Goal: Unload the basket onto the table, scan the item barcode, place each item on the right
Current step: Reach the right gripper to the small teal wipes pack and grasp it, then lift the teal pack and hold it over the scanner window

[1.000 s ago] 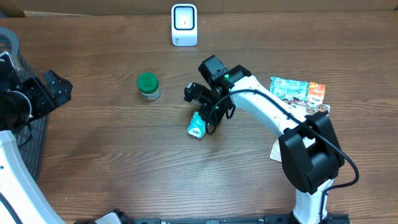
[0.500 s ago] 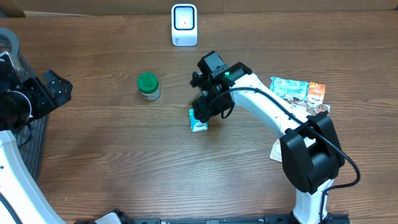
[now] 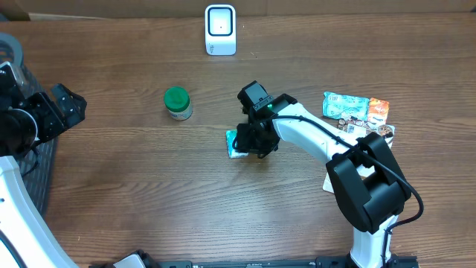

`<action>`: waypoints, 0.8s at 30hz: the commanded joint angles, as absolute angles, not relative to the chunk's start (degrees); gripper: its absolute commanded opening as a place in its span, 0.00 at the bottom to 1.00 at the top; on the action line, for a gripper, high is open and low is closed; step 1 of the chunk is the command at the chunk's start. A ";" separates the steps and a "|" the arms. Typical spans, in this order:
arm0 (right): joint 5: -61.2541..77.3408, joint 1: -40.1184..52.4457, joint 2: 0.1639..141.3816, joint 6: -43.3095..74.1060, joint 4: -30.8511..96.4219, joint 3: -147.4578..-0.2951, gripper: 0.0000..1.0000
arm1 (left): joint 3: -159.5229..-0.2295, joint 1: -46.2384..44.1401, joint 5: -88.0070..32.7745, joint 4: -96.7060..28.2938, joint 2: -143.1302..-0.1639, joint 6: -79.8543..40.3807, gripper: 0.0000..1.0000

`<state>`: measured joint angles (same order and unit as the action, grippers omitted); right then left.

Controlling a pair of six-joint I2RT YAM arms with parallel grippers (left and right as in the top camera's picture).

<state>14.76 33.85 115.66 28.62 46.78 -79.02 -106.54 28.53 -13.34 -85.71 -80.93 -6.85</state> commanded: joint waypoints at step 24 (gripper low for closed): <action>89.93 15.05 96.12 25.39 16.03 -76.25 0.04 | -107.24 28.69 -14.00 -85.62 -81.01 -5.76 0.99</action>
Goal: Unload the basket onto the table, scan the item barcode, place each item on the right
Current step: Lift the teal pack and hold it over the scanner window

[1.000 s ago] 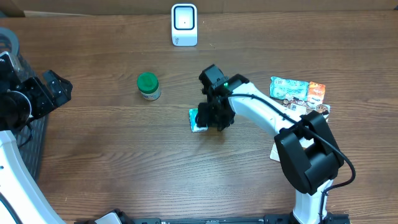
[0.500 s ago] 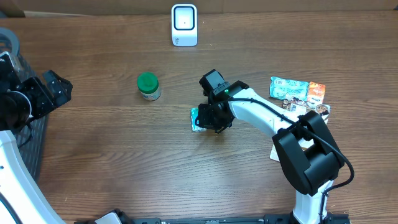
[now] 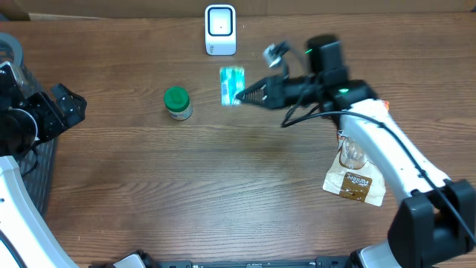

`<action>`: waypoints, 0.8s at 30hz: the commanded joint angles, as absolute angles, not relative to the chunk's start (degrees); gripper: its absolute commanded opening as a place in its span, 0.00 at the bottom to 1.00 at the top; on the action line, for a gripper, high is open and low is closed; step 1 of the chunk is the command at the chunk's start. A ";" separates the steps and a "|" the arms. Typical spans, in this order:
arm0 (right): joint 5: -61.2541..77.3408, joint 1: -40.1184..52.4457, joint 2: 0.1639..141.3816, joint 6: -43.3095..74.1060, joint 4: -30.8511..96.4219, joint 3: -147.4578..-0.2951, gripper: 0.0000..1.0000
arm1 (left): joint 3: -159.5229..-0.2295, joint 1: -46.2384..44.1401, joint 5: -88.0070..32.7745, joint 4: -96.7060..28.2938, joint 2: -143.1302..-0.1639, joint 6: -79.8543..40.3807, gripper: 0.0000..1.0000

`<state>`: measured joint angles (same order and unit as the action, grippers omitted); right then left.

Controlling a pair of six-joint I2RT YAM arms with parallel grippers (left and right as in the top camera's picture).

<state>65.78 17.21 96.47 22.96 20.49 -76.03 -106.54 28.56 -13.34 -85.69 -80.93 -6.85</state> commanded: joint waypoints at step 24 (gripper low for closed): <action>62.13 16.60 96.95 36.77 19.75 -76.18 0.04 | -107.24 28.69 -14.00 -85.62 -81.01 -5.76 0.99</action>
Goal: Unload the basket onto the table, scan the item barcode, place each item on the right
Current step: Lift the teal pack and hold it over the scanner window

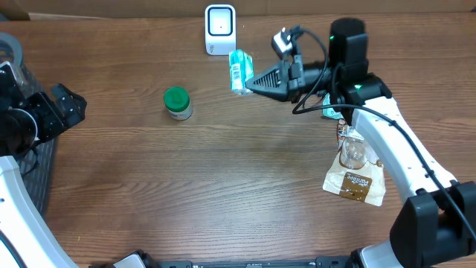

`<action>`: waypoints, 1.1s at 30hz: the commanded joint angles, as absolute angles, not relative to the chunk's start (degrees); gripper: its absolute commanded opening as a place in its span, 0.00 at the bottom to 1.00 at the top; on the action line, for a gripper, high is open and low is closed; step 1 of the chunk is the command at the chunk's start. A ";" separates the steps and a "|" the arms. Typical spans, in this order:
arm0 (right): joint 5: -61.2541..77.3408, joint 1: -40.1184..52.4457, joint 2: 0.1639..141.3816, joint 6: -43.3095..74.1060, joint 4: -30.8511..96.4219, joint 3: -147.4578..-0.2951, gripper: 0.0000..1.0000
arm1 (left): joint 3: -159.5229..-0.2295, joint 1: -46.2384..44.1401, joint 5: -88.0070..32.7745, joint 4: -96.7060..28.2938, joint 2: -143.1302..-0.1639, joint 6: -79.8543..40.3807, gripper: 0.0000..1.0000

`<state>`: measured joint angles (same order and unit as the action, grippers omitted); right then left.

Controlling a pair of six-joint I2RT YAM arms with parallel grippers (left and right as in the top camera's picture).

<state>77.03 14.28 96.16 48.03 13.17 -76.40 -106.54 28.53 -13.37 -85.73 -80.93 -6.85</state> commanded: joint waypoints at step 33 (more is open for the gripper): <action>-38.94 32.88 128.97 -38.81 -1.96 -113.73 0.04 | -107.24 28.69 -14.00 -85.65 -81.01 -5.76 1.00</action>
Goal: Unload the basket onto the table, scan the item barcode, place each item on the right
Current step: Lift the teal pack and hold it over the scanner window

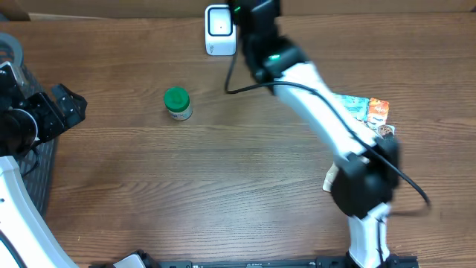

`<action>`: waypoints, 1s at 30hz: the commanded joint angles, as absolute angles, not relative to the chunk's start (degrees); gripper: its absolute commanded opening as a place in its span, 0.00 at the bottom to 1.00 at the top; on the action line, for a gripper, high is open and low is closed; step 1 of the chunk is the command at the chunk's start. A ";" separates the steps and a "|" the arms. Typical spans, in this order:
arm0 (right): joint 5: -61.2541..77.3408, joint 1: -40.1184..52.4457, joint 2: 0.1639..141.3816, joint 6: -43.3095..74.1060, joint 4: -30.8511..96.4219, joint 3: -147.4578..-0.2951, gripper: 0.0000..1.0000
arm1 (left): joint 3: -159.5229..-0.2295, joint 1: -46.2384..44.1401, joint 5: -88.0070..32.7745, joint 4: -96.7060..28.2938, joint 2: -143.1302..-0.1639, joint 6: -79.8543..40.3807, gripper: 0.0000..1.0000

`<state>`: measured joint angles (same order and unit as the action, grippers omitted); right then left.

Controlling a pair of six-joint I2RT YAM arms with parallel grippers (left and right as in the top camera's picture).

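Observation:
The white barcode scanner [216, 31] stands at the table's far edge. My right arm reaches across the table to it, and my right gripper [247, 16] is just right of the scanner and above it. The wrist covers the fingers, so their state does not show. The teal packet is hidden. My left gripper [68, 103] rests at the left edge with its fingers apart and nothing between them.
A green-lidded jar [177, 103] stands left of centre. Several snack packets [358, 109] lie at the right, partly under the right arm. A brown pouch [329, 181] peeks out beside the arm's base. A dark rack [43, 170] lies at the left edge.
My right gripper has moved left and further back, from right of the scanner to right beside it. The teal packet, seen in its fingers before, is now out of sight.
My right gripper was down on the teal packet at the table's centre. Then it held the packet in the air near the jar and scanner. Then the packet was just below the scanner. Now the gripper is at the scanner itself. The left arm stayed still.

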<state>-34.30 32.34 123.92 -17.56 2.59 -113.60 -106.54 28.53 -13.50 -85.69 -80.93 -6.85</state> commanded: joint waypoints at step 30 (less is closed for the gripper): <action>-31.29 33.78 148.53 -65.63 -25.30 -113.71 0.04 | -107.24 28.69 -14.00 -85.62 -81.01 -5.76 0.99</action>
